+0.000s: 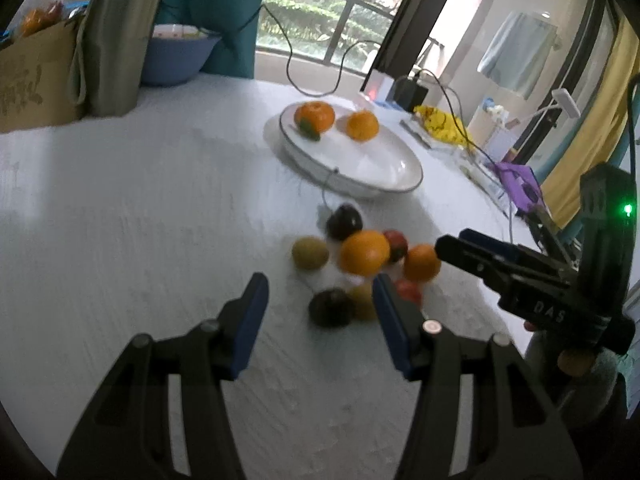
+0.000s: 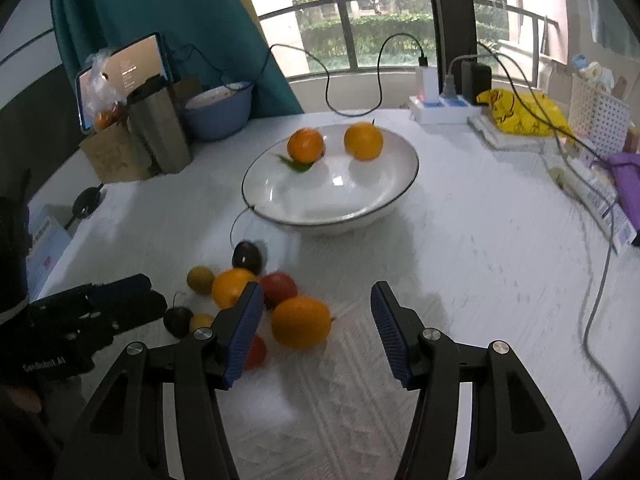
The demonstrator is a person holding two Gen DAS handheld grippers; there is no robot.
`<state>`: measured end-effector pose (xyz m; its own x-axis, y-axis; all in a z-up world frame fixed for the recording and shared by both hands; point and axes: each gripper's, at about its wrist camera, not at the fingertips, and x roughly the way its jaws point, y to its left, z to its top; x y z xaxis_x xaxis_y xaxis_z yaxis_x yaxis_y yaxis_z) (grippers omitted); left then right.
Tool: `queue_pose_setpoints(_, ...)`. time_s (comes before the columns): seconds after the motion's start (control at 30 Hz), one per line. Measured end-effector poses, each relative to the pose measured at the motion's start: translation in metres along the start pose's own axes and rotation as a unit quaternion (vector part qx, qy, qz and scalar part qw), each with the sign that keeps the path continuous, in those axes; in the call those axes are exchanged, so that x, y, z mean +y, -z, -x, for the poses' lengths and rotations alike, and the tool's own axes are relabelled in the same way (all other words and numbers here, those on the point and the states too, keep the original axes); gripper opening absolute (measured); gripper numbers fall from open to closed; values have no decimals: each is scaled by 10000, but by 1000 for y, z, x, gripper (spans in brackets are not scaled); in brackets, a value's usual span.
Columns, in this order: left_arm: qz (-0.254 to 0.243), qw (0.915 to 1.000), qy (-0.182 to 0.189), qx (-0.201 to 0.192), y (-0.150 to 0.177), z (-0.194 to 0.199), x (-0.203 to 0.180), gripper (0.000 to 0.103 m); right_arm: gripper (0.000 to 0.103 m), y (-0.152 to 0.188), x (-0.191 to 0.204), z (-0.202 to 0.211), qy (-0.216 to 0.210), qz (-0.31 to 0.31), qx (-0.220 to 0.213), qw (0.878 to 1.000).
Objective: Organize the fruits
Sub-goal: 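Move both grippers back to the fruit cluster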
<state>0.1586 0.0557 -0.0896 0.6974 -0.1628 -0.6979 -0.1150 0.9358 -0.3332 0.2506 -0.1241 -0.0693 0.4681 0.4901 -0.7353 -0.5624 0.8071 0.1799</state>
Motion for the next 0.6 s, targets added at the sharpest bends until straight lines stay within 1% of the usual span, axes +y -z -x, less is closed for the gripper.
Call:
queue_pose_setpoints(0.13, -122, 9998, -49, 121, 9, -3, -4, 56, 59, 8, -1, -2, -31, -26, 89, 10000)
queue_pose_setpoints(0.37, -459, 9984, -268, 201, 9, -10, -11, 56, 59, 14, -3, -6, -98, -109, 152, 9998)
queue_pose_setpoints(0.5, -490, 9978, -362, 270, 10, -15, -11, 55, 59, 15, -1, -10, -151, -106, 196, 9996)
queue_pose_setpoints(0.6, -483, 9979, -370, 235, 9, -15, -9, 55, 59, 14, 0, -12, -175, -90, 214, 9996)
